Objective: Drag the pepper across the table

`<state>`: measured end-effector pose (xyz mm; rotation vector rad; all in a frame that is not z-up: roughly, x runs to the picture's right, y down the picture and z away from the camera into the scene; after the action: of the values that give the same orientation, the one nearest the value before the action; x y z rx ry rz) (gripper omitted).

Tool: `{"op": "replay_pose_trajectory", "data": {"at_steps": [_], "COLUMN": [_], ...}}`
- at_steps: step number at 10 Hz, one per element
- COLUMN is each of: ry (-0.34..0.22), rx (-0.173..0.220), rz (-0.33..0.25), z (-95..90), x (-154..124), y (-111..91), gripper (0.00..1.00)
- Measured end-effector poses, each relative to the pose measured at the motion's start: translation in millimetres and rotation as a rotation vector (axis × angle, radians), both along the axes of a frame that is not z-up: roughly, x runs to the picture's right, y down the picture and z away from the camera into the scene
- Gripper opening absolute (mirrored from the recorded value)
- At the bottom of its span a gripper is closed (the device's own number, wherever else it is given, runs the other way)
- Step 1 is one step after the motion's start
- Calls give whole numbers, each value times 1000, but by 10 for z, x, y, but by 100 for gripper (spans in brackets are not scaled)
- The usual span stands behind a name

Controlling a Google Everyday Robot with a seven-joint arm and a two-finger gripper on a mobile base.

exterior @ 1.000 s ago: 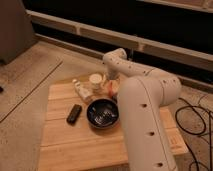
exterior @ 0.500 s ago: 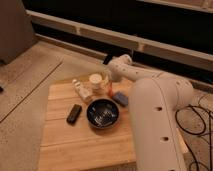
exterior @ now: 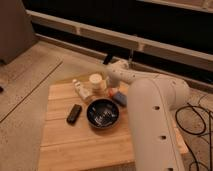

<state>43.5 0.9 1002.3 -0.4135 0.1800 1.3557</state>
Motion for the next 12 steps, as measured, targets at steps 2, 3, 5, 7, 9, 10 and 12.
{"op": "replay_pose_trajectory", "data": {"at_steps": [2, 3, 5, 7, 9, 10, 12], "ry": [20, 28, 36, 39, 39, 45, 62], "rx": [-25, -44, -72, -67, -48, -44, -46], "rz": [3, 3, 0, -15, -33, -44, -46], "z": [46, 83, 168, 213, 226, 229, 237], "x": [50, 59, 56, 67, 24, 17, 69], "y": [69, 129, 182, 139, 75, 51, 35], "gripper": [65, 65, 55, 31, 11, 2, 0]}}
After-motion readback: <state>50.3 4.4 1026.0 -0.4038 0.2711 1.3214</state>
